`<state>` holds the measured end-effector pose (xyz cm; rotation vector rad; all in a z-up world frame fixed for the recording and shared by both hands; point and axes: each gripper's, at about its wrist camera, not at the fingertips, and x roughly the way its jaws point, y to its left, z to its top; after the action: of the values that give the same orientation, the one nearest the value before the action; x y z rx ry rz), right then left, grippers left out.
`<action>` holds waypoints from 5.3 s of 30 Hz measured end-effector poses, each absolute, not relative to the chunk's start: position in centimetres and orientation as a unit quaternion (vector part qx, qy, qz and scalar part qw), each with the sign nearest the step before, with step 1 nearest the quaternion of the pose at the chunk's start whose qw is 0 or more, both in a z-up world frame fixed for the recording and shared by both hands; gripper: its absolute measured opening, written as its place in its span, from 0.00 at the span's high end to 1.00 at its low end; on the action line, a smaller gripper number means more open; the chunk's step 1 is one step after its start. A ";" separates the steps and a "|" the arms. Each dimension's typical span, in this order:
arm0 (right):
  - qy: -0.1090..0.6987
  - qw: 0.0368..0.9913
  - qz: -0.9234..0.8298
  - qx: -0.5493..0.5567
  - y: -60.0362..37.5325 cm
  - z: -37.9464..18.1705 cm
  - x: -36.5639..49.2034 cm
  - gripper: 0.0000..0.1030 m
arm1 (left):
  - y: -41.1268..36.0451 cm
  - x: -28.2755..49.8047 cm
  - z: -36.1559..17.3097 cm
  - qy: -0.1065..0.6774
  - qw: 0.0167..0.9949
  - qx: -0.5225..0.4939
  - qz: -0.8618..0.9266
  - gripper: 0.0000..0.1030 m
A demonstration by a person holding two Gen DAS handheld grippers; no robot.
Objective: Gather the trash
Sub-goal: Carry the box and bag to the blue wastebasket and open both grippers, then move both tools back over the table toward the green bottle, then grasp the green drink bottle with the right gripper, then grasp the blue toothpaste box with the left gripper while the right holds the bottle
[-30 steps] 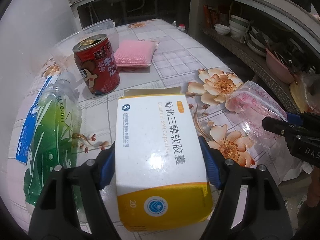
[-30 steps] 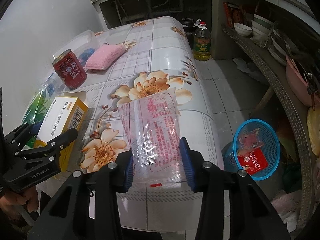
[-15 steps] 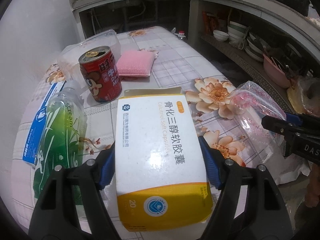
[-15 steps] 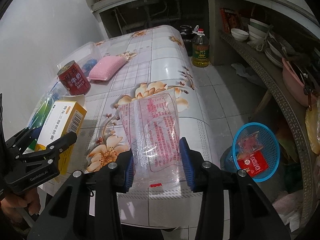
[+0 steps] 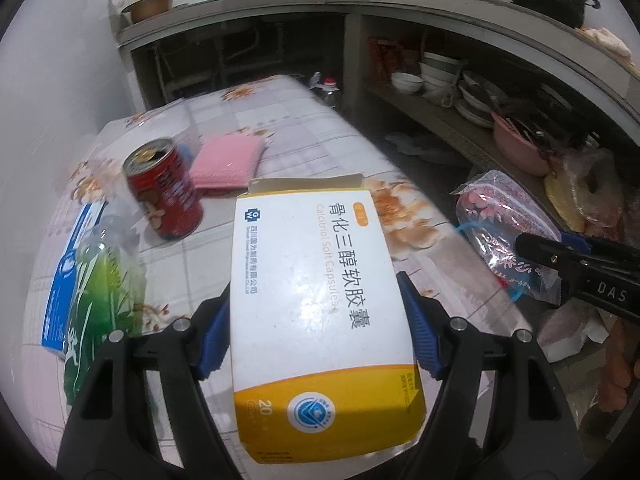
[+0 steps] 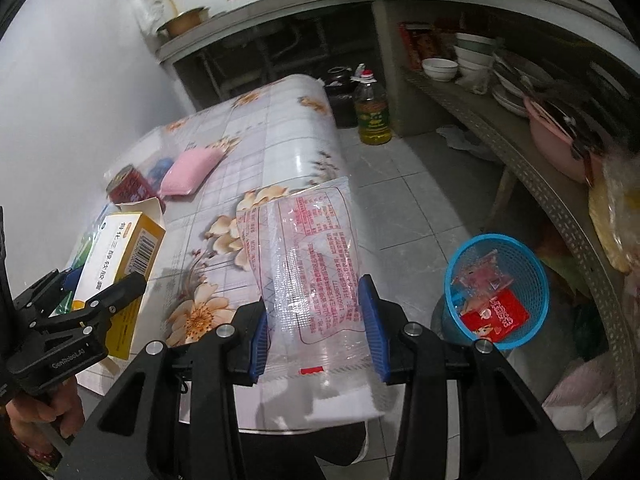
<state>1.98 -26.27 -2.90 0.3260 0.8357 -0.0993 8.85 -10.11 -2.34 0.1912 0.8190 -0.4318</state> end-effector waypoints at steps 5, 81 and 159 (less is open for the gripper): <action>0.392 0.898 -0.066 0.188 -29.1 -3.0 0.2 0.61 | -13.0 8.8 -1.3 0.388 0.885 0.098 -0.236 0.32; 0.383 0.879 0.004 0.284 -31.8 -5.9 2.1 0.20 | -1.0 4.2 -0.2 0.354 0.908 0.053 -0.220 0.19; 0.548 0.766 0.242 0.233 -12.4 -7.7 10.1 0.46 | 12.5 17.1 -7.4 0.457 0.888 0.038 -0.016 0.56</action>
<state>10.15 -12.37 -7.73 0.5067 1.1907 0.5249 17.13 12.50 -7.41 0.0794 0.9501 -0.0333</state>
